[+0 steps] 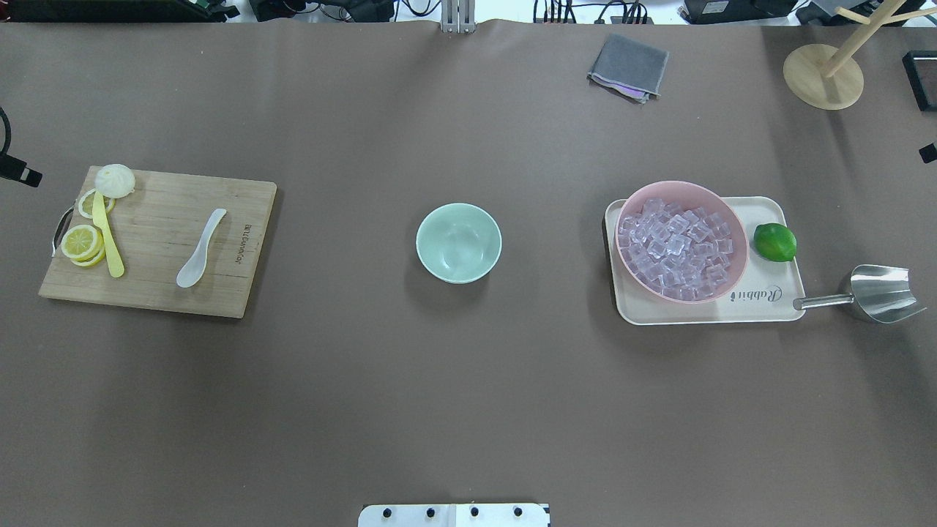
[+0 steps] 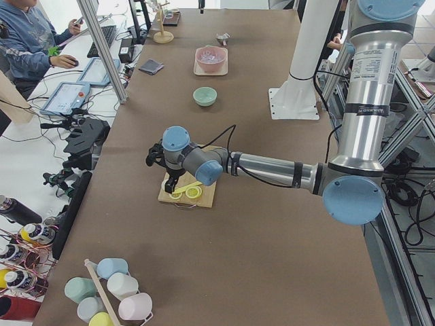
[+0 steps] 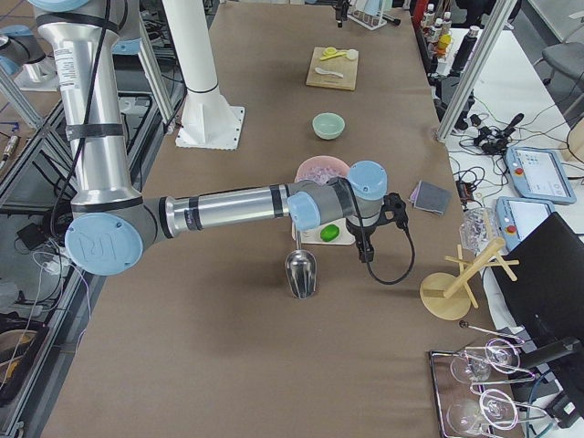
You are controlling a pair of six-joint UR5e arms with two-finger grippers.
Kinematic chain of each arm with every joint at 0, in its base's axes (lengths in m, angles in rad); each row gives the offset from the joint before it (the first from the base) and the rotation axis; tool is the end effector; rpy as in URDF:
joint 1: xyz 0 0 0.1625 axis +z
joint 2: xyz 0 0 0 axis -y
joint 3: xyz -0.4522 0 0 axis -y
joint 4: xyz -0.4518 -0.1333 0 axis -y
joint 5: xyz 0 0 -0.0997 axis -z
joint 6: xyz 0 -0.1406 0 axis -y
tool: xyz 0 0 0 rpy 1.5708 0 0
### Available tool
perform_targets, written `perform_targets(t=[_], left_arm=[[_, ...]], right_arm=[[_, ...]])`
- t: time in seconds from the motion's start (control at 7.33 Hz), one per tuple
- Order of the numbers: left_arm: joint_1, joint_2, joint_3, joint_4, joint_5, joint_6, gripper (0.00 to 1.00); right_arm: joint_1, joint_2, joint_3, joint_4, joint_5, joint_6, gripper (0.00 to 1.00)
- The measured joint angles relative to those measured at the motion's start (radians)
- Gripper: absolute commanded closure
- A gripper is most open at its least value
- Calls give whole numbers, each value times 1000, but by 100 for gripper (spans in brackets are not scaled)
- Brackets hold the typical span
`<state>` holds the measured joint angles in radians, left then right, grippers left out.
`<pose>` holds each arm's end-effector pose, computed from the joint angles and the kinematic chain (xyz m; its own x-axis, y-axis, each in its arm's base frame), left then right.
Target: Put spoon and ice into bowl
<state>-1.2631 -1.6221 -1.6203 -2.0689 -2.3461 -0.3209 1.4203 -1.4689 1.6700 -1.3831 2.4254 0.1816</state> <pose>0.1520 -0.5935 0.5954 0.6114 0.3138 -0.7264 -0.0604 0.9338 0.3526 -0.0654 -0.6131 0.5697 0.6213 -0.2096 0.7550 0.0270 0.9687 0.2468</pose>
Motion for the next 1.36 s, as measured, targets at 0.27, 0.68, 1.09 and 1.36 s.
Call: perform_targets(t=[0.27, 0.68, 1.09, 1.36], left_arm=[[5, 57, -42, -13, 7, -16, 2], [9, 36, -3, -17, 12, -49, 2], [9, 30, -1, -15, 39, -122, 2], [30, -7, -32, -13, 42, -262, 3]], right_arm=[[-37, 8, 39, 2, -5, 62, 0], [-53, 10, 48, 3, -54, 48, 0], [-54, 7, 54, 2, -76, 49, 0], [-82, 18, 76, 1, -81, 81, 1]])
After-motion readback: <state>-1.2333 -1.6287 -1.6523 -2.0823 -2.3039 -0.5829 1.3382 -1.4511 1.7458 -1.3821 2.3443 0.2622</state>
